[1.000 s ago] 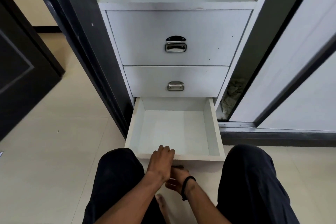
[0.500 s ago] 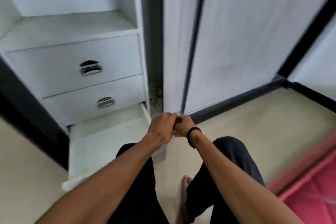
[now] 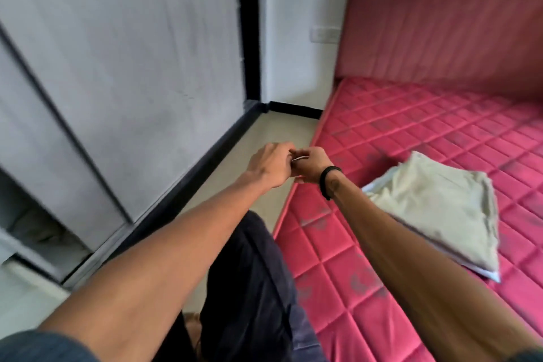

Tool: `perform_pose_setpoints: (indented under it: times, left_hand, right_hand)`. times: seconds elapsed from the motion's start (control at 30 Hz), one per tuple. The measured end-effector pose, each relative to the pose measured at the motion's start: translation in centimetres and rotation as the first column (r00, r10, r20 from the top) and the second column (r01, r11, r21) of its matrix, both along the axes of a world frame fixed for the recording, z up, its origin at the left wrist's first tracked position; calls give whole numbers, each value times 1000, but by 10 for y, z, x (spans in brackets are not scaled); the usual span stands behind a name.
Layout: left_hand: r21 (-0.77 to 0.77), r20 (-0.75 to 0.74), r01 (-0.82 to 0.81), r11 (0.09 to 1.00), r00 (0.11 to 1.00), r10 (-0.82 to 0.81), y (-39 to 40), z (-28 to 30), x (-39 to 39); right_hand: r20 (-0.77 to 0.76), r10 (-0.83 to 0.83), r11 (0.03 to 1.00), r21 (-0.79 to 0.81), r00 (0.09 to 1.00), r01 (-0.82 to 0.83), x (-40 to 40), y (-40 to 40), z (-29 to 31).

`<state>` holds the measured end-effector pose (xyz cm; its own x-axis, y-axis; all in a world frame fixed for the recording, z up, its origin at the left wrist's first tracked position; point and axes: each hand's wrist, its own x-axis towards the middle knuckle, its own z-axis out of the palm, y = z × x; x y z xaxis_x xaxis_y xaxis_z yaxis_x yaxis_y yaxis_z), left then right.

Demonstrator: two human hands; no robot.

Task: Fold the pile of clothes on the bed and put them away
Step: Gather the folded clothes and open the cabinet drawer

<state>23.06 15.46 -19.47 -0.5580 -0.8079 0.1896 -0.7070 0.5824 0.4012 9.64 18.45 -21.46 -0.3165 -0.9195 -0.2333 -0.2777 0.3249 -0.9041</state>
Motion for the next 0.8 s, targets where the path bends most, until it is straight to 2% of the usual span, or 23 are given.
perform_pose_setpoints:
  times: [0.13,0.23,0.33,0.37,0.43,0.47,0.53,0.6,0.67,0.8]
  left_hand:
    - [115,30,107,988,993,-111,3,-19,-94]
    - [173,76,158,972,982,-173,6,-35,-146]
    - [270,138,148,951,972,-191,10,-50,-184]
    - [306,156,134,943,970,-189,8,-59,-198]
    - [389,184,97,916,966,-181,3,-76,-217]
    - [432,198,75,899,964,-176,2,-84,-224]
    - [511,220,35,859,961,-170,2,-97,-239]
    - [566,222,30,824,957,-188,5,-107,-258]
    - [607,182,43,793,964,-192,8,-112,-270]
    - [739,78,17,674,991,-110,9,-116,-286]
  right_hand:
    - [25,-249,968,-2,968,249,-108,38,-26]
    - [-175,-461,887,-89,870,453,-182,78,-42]
    - [-345,-640,762,-167,687,626,-246,130,-57]
    - [-400,-664,725,-139,632,674,-267,149,-65]
    - [-494,-630,680,22,599,733,-299,181,-83]
    - [-494,-615,664,94,614,741,-308,194,-91]
    - [-457,-627,654,132,631,745,-319,211,-105]
    - [-425,-671,591,189,608,785,-327,219,-108]
    - [-321,-716,549,290,620,784,-326,220,-99]
    - [-83,-738,588,407,669,699,-334,223,-96]
